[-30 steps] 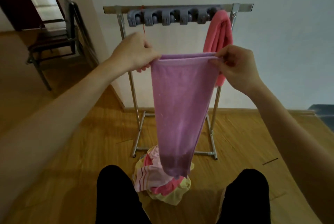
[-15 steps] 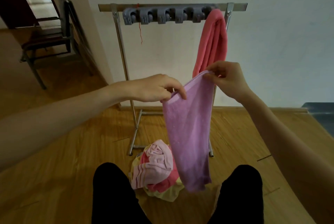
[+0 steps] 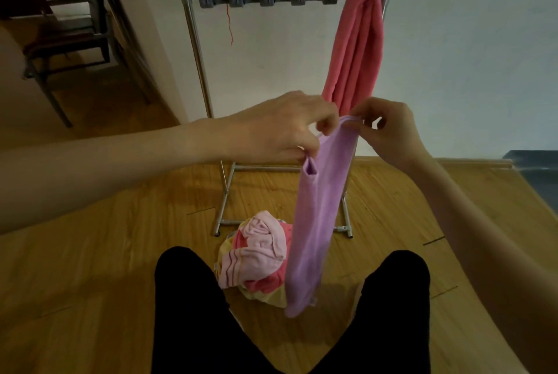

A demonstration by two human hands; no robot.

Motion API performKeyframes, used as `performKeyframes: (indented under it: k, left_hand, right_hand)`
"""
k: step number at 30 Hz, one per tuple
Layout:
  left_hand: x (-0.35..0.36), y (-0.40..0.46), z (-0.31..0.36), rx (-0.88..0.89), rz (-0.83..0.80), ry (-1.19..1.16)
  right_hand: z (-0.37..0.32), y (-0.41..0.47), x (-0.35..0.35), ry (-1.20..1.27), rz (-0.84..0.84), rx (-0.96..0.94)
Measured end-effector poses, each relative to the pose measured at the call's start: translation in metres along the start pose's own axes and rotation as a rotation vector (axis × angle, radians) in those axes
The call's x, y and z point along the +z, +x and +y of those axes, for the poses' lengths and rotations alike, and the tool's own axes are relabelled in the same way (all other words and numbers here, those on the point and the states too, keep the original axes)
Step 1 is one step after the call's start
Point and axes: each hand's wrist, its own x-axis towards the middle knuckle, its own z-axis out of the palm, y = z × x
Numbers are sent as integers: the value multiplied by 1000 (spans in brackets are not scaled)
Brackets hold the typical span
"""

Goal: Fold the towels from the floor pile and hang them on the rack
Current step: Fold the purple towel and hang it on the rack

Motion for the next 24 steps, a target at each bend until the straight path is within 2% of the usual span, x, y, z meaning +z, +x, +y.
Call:
performKeyframes:
  k: [3, 5, 8, 14, 24]
  left_hand:
    - [3, 8, 5, 143, -24, -77]
    - [6, 9, 5, 123, -66, -88]
    - [9, 3, -2, -45, -62, -46]
    - [12, -8, -16, -357, 120, -119]
    - [23, -9, -9, -545, 293, -153]
  right_hand:
    - [-4, -4, 2, 26, -33, 23]
    - [-10, -4, 3, 62, -25, 44]
    - [-20, -4, 3, 160, -2, 71]
    - [-44, -6, 2, 378, -57, 86]
    - [-58, -10, 3, 408, -107, 21]
